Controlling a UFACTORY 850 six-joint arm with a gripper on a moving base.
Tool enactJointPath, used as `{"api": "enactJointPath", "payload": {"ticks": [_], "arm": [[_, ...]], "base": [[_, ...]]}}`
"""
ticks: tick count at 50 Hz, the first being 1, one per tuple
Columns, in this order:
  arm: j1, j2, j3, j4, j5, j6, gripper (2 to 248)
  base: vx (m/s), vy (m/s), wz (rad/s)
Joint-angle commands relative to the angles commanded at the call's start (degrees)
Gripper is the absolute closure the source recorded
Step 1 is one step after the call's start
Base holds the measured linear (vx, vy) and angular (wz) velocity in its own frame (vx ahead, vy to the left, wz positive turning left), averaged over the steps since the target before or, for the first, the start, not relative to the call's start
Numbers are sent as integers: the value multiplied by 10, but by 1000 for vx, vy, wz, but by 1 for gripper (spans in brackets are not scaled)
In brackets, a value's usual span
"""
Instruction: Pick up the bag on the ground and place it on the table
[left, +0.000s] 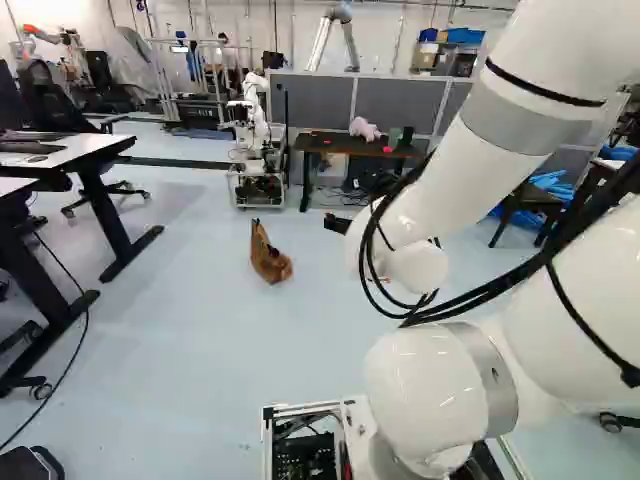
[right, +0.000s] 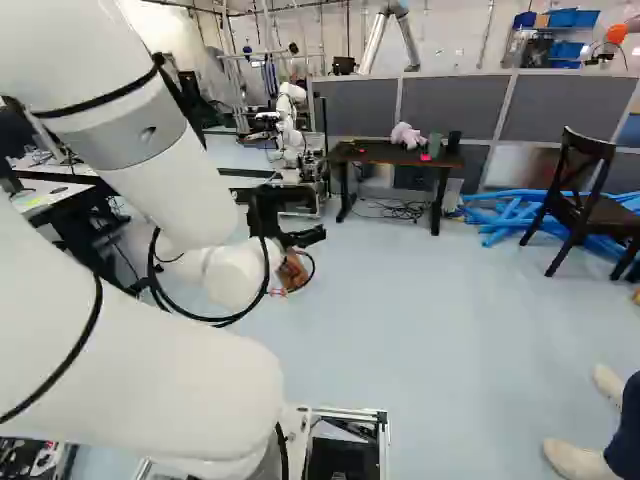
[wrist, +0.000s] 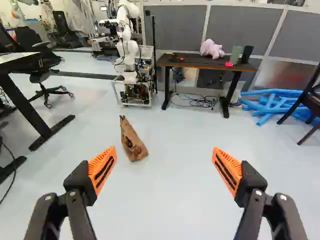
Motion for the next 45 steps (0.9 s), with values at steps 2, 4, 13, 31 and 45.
{"api": "enactJointPath", "payload": {"ticks": [2, 4, 13, 31, 45], "arm": [[0, 0, 0, 0, 0, 0, 3], [0, 0, 0, 0, 0, 0, 3], [0, 0, 0, 0, 0, 0, 3], [0, 0, 0, 0, 0, 0, 3], [0, 0, 0, 0, 0, 0, 3]], "base": [[0, 0, 0], [0, 0, 0], [0, 0, 0], [2, 0, 0], [68, 1, -2]]}}
